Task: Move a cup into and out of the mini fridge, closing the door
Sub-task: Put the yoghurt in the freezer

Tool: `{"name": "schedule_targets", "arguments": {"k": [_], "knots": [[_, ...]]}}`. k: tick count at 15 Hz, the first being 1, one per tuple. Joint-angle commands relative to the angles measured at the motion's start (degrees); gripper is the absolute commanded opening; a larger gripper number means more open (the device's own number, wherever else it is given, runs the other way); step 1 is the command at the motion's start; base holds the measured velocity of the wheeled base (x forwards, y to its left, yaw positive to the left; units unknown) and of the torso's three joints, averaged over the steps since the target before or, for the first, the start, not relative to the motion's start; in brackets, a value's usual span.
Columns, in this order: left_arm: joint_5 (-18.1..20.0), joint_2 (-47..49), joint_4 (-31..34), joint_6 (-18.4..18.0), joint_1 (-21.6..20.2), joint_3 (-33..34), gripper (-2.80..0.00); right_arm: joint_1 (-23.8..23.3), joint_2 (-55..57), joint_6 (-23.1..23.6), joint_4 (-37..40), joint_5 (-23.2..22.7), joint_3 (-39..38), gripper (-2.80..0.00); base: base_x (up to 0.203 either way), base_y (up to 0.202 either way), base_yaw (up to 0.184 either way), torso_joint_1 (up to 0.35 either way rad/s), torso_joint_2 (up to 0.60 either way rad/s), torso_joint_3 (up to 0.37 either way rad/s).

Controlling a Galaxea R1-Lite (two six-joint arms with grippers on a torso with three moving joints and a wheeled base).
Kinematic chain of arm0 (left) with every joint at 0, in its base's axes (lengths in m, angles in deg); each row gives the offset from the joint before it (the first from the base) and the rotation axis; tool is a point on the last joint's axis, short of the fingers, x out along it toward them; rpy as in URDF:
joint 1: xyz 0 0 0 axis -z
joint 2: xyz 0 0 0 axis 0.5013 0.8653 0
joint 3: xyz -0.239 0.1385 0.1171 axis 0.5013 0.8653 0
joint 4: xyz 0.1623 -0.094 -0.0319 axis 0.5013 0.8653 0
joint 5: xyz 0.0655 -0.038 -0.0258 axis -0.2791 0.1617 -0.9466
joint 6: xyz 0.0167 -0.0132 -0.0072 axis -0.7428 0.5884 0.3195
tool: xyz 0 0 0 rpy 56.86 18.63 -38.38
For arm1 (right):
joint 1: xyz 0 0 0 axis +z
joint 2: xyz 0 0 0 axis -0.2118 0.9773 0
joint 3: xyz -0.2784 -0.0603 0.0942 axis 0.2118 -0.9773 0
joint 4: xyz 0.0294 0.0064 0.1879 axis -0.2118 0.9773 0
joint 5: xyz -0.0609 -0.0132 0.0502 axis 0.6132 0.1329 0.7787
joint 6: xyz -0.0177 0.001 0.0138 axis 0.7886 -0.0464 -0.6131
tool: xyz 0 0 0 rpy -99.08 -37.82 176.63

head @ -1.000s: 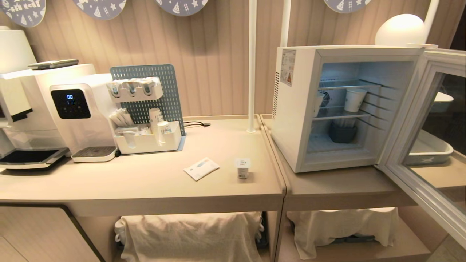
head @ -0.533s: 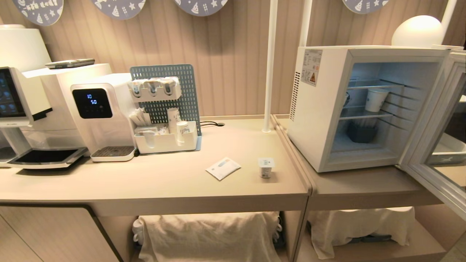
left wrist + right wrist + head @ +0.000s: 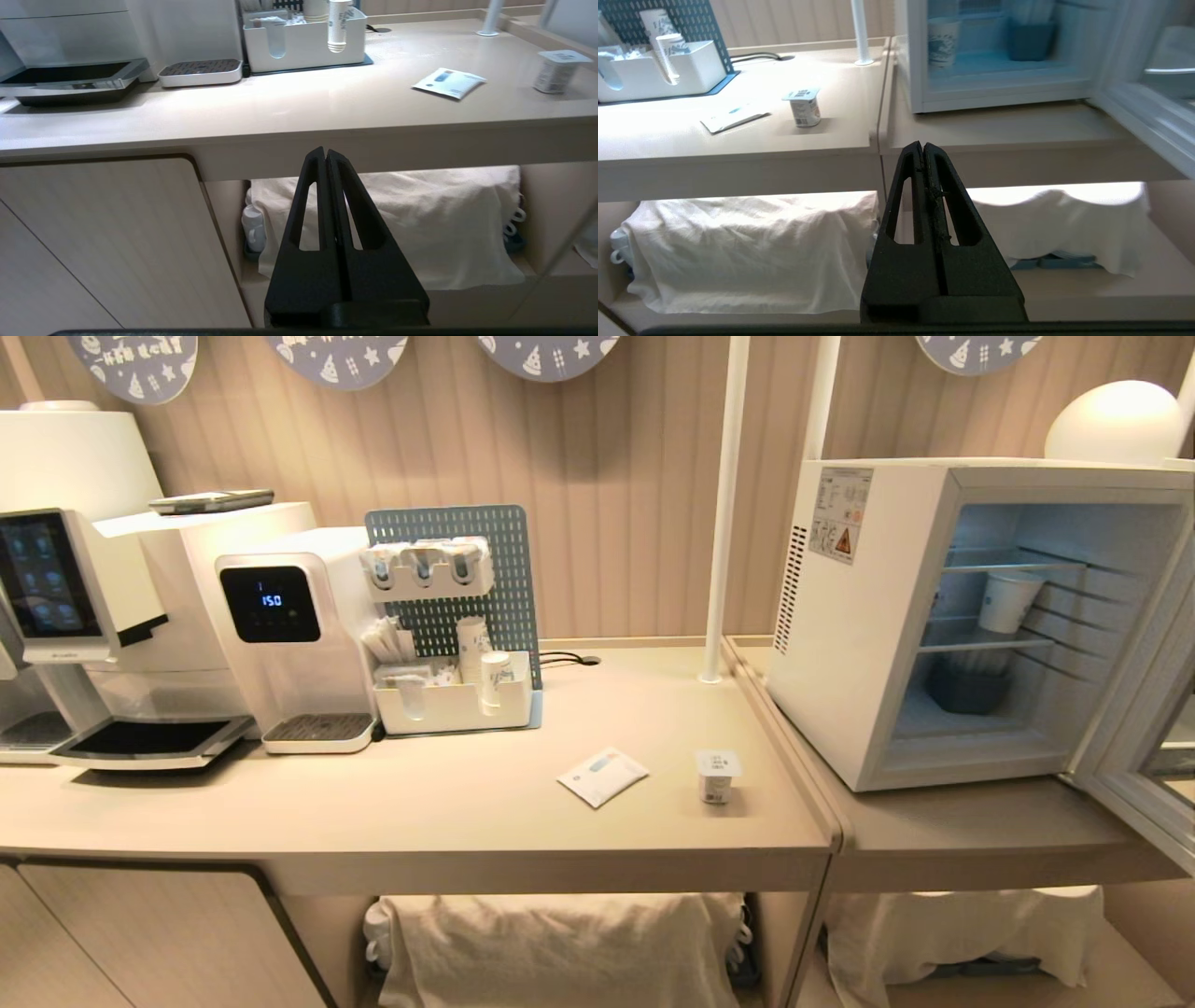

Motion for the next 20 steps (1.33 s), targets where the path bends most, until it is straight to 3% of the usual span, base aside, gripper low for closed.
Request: {"name": "schedule_targets", "arguments": {"k": [1,10,13,15,18,20], "knots": [[0.0,0.1,0.0,0.0,0.0,0.0,-2.8,0.0,0.0,0.0,0.0,0.0,-0.6,-2.8,0.176,-0.001,0.008,0.003,0.0,0.001],[0.1,0.1,0.0,0.1,0.0,0.0,-2.8,0.0,-0.1,-0.2,-1.2,0.2,0.6,-2.8,0.172,0.0,0.002,0.007,0.0,0.0],[0.1,0.1,0.1,0.1,0.0,0.0,-2.8,0.0,1.9,-0.2,1.6,-0.8,15.3,-2.8,0.0,0.0,0.0,0.0,0.0,0.0],[0.1,0.1,0.0,0.2,0.0,0.1,-2.8,0.1,10.3,-0.2,6.7,-6.2,25.5,-2.8,0.0,0.0,0.0,0.0,0.0,0.0],[-0.1,0.1,-0.1,0.2,0.0,0.1,-2.8,1.0,28.1,0.1,6.3,-13.8,29.0,-2.8,0.0,0.0,0.0,0.0,0.0,0.0],[0.0,0.1,-0.1,0.0,0.0,0.1,-2.8,1.7,39.8,1.1,1.8,-20.3,28.1,-2.8,0.0,0.0,0.0,0.0,0.0,0.0]]}}
